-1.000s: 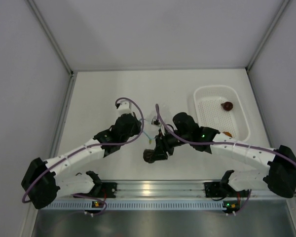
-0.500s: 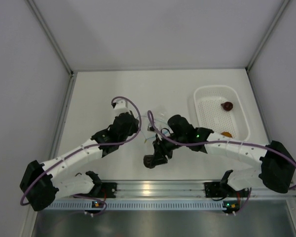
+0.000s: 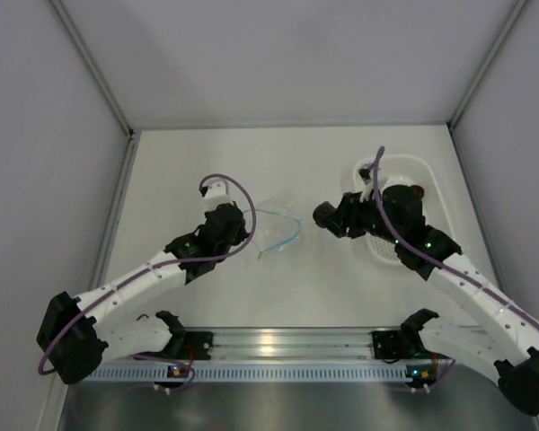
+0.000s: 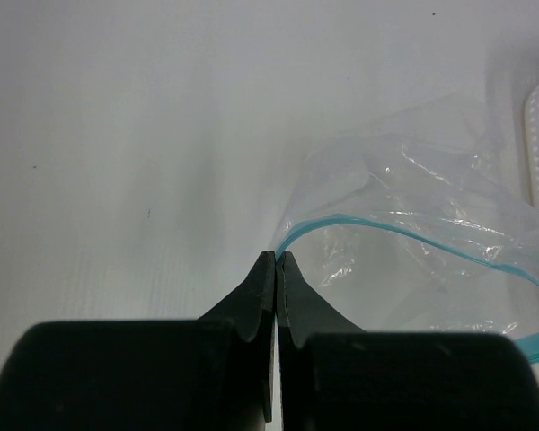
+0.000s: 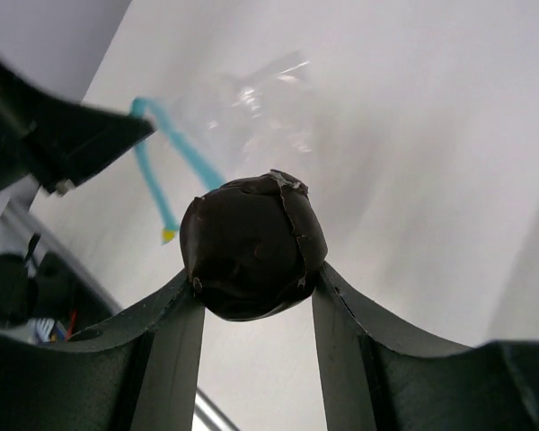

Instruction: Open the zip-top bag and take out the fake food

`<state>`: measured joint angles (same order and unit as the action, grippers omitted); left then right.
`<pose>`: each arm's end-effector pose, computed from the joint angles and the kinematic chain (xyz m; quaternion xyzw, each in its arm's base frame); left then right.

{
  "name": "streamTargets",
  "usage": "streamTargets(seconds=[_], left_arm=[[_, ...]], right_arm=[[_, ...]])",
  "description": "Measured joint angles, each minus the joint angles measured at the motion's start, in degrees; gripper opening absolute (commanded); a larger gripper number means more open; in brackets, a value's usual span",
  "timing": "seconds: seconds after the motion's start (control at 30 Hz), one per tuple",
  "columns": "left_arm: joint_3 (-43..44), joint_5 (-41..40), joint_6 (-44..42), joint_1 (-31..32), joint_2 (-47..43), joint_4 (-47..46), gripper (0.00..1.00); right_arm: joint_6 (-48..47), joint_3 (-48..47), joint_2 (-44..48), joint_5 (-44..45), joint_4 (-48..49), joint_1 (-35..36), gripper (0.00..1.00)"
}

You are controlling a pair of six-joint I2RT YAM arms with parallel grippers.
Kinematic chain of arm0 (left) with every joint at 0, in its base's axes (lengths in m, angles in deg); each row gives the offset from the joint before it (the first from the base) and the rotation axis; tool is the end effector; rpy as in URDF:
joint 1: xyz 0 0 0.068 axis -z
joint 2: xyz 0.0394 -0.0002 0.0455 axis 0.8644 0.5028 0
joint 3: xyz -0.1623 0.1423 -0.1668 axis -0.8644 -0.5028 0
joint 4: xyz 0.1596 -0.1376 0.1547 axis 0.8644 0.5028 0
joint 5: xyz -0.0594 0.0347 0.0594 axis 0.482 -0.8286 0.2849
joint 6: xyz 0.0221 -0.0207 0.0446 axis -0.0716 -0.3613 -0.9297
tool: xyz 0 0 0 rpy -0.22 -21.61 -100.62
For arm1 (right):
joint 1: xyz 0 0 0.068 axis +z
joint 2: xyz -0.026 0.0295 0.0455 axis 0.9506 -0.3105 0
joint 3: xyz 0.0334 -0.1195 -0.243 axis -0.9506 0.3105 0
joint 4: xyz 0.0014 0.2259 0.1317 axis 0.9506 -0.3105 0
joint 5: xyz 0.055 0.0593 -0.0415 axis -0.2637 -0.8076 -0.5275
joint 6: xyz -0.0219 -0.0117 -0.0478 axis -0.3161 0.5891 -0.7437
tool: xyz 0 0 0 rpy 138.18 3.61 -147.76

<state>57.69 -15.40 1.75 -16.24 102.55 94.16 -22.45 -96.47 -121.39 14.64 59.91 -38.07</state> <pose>0.1864 -0.1530 0.2622 -0.1000 0.8507 -0.1460 0.4950 0.1751 0.1279 0.3143 -0.1374 0.8196 0.3559 0.4274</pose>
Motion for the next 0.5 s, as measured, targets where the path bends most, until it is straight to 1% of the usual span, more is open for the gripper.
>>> streamTargets(seconds=[0.1, 0.17, 0.3, 0.43, 0.5], left_arm=[[0.59, -0.59, -0.37, -0.28, -0.02, 1.92, 0.0], [0.96, -0.92, -0.81, -0.55, -0.39, 2.93, 0.0], [2.12, -1.4, -2.14, -1.62, -1.95, 5.2, 0.0], [5.2, -1.42, -3.98, -3.43, -2.69, 8.68, 0.0], [7.1, -1.44, -5.18, -4.79, -2.69, 10.36, 0.0]], right_arm=[[1.84, 1.62, 4.24, 6.82, -1.27, -5.31, 0.18], [2.23, 1.84, 4.85, 11.52, -2.97, -7.98, 0.19], [2.45, 2.21, 2.58, 22.03, -6.1, -12.63, 0.2], [2.4, 3.34, -0.02, 28.48, -8.59, -16.44, 0.23], [2.21, 3.26, -2.56, 31.1, -8.98, -18.14, 0.3]])
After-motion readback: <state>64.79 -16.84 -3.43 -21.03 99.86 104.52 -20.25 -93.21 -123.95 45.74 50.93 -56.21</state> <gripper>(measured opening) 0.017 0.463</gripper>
